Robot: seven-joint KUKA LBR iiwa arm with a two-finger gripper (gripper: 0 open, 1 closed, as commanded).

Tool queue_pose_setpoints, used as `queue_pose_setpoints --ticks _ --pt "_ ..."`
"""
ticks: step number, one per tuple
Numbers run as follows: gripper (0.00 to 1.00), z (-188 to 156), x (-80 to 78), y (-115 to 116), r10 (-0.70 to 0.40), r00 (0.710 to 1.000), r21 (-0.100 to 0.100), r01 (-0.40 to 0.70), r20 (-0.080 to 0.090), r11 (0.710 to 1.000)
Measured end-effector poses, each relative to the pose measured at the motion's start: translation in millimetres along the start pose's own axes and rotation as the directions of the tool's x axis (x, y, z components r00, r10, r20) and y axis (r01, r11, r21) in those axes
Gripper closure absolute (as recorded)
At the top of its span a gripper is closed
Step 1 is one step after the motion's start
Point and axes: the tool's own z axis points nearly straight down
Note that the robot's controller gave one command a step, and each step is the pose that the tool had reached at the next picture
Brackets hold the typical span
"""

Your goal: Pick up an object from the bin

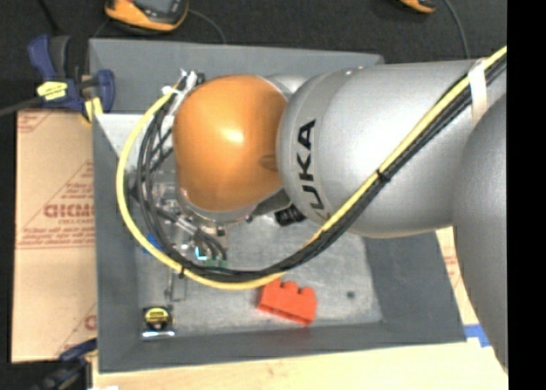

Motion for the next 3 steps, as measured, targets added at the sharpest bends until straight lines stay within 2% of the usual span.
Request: queue_pose_setpoints --ticks 1,2,3 --pt "0.0 24 1.2 -149 -0.125 0.992 0.004 0.125 0.005 0.992" --pt "0.0 20 17.0 -92 -0.145 0.989 -0.002 0.145 0.007 0.989" --pt "0.0 104 14.1 -190 -0.078 0.997 0.003 0.078 0.0 0.997"
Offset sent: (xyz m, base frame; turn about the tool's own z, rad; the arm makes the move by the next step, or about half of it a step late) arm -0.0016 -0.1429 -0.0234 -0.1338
